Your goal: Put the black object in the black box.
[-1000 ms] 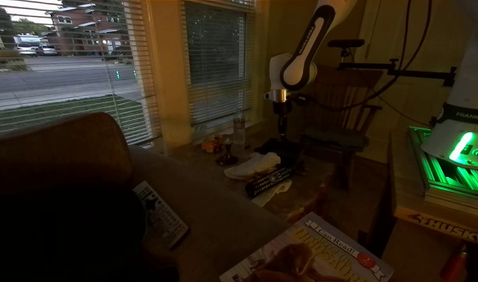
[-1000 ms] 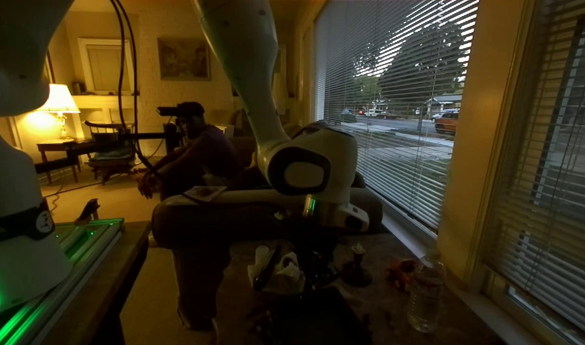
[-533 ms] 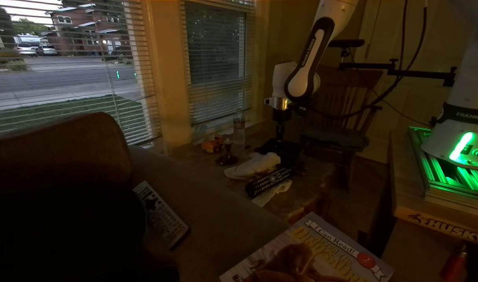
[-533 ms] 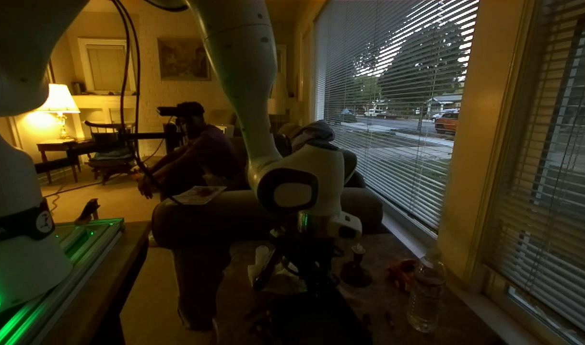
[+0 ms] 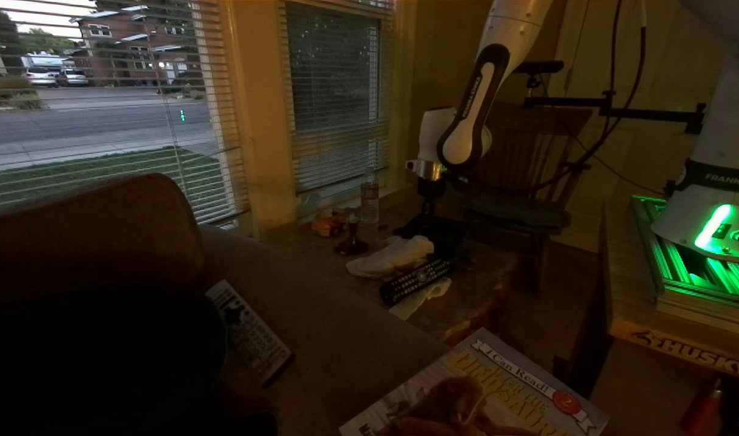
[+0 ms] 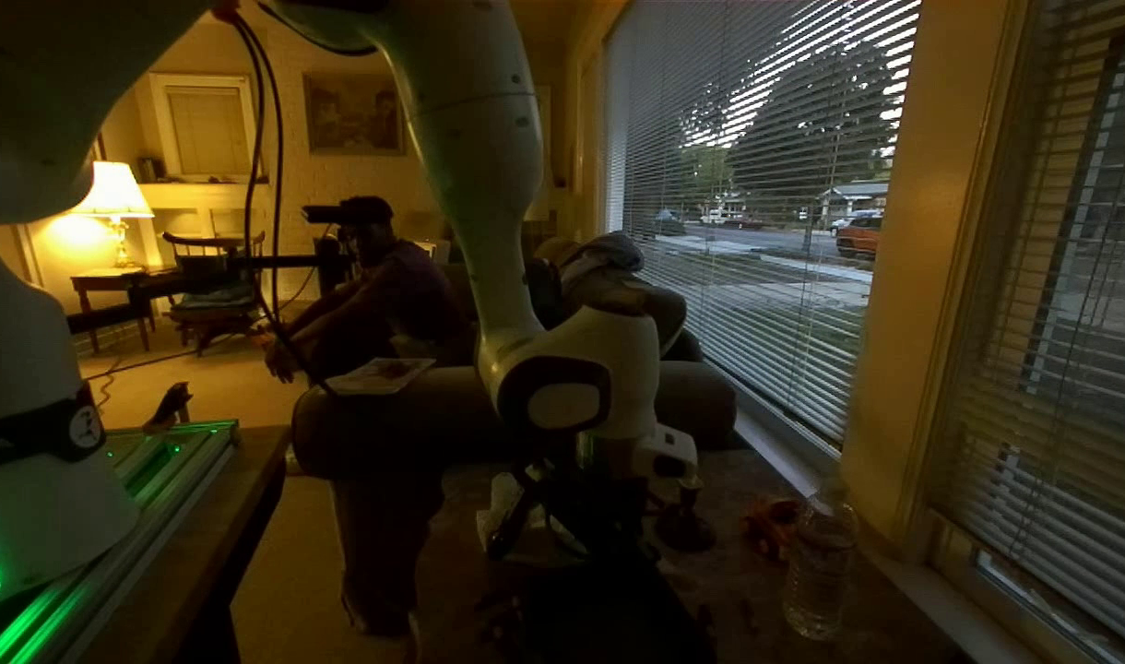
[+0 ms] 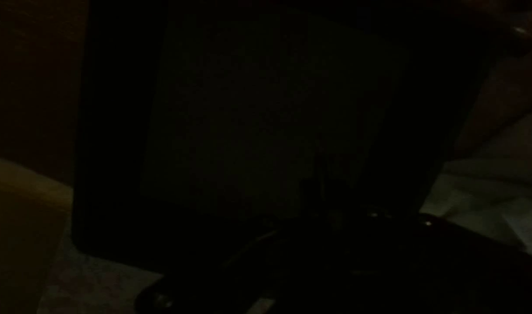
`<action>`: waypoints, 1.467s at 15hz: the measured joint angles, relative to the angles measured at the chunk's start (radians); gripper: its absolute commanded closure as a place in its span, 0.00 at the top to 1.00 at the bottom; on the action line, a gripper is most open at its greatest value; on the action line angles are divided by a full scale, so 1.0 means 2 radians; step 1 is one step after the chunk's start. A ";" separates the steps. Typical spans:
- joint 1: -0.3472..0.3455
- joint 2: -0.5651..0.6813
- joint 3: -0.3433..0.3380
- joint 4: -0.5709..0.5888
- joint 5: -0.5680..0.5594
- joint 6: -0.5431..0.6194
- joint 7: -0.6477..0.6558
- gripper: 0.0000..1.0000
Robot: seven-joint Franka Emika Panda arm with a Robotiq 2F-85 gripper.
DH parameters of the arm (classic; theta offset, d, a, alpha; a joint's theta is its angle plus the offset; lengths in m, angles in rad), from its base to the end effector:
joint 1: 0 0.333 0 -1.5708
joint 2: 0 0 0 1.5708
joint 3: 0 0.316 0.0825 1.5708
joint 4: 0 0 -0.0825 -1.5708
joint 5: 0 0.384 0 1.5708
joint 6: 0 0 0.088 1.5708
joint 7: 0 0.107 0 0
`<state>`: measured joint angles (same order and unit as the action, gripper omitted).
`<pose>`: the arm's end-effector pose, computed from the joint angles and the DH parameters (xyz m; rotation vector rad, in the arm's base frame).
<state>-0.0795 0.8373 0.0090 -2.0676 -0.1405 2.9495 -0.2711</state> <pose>0.5516 -0.0293 0.0263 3.0669 0.5182 0.0627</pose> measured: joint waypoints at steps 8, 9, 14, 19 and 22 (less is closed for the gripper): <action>0.000 0.020 0.004 0.035 0.000 0.009 0.000 0.73; 0.000 0.019 0.005 0.037 0.000 0.009 0.001 0.81; 0.000 -0.008 0.013 0.042 0.001 -0.020 0.011 1.00; 0.007 -0.059 0.013 0.047 0.011 -0.119 0.060 1.00; 0.013 -0.088 0.015 0.055 0.029 -0.187 0.088 1.00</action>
<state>-0.0536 0.6623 0.0387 -1.9583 -0.0832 2.5764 -0.0942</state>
